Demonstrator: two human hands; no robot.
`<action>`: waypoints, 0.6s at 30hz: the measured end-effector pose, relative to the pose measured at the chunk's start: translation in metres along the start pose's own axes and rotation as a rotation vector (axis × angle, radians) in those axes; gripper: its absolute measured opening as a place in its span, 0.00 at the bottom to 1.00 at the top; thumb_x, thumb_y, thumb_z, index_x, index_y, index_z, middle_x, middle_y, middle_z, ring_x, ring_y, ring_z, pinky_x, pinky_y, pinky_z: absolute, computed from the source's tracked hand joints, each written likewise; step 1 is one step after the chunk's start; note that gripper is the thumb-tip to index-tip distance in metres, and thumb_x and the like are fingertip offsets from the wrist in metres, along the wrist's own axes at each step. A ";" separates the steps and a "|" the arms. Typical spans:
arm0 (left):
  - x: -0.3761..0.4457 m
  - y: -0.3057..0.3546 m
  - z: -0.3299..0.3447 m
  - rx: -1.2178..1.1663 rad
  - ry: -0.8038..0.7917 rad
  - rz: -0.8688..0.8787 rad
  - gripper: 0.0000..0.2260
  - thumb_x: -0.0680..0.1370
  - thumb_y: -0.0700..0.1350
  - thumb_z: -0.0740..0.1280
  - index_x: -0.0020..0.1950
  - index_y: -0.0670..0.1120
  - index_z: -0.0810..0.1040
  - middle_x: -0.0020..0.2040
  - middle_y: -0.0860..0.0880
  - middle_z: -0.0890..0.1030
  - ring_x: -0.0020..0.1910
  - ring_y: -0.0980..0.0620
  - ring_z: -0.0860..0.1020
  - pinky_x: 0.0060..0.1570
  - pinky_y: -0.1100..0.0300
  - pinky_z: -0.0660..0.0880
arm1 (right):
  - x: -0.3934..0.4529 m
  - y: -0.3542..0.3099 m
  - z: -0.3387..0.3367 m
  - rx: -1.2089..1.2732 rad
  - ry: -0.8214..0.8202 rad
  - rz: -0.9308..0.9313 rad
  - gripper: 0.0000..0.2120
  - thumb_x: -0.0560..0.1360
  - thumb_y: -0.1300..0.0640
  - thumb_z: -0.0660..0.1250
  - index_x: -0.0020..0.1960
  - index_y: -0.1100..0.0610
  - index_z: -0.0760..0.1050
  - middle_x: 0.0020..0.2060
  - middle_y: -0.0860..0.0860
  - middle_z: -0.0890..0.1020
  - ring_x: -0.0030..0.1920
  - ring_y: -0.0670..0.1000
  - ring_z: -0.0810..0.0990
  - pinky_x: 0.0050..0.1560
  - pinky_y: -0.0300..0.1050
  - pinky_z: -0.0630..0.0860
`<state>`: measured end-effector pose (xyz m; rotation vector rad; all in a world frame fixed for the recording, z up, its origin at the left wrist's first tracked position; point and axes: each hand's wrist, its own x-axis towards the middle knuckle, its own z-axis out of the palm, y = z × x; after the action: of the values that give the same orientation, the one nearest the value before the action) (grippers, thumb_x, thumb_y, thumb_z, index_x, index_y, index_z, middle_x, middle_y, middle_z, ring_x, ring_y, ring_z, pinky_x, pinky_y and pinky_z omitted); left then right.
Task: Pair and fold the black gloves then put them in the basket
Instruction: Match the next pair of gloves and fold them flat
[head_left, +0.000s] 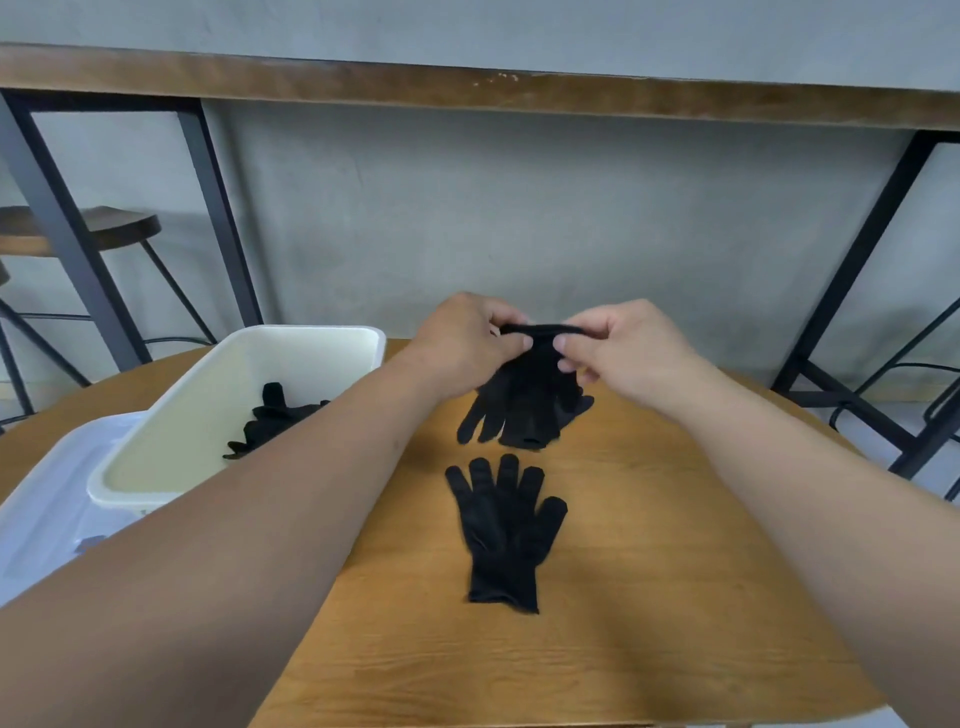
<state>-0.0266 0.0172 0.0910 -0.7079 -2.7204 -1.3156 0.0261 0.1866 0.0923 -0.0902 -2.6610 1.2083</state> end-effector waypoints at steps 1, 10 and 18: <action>-0.002 -0.001 0.000 -0.014 0.024 0.022 0.05 0.78 0.46 0.68 0.51 0.53 0.83 0.39 0.55 0.80 0.33 0.61 0.76 0.28 0.73 0.68 | -0.001 0.000 0.001 -0.001 0.052 -0.051 0.07 0.78 0.56 0.67 0.45 0.48 0.83 0.37 0.47 0.85 0.33 0.43 0.80 0.33 0.35 0.74; -0.101 -0.092 0.068 0.275 -0.209 0.094 0.09 0.77 0.45 0.68 0.56 0.53 0.82 0.53 0.59 0.77 0.49 0.64 0.74 0.56 0.67 0.72 | -0.078 0.074 0.085 -0.372 -0.189 -0.184 0.10 0.77 0.55 0.65 0.55 0.48 0.82 0.51 0.44 0.81 0.50 0.46 0.79 0.54 0.46 0.77; -0.128 -0.130 0.089 0.212 -0.234 0.050 0.10 0.78 0.46 0.67 0.59 0.52 0.79 0.53 0.63 0.70 0.46 0.63 0.72 0.45 0.79 0.65 | -0.101 0.094 0.116 -0.539 -0.244 -0.244 0.16 0.78 0.47 0.62 0.65 0.45 0.75 0.57 0.42 0.75 0.60 0.45 0.72 0.57 0.40 0.71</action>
<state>0.0482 -0.0351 -0.0905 -0.9545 -2.9402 -0.9688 0.0958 0.1484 -0.0694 0.3075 -3.0238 0.4335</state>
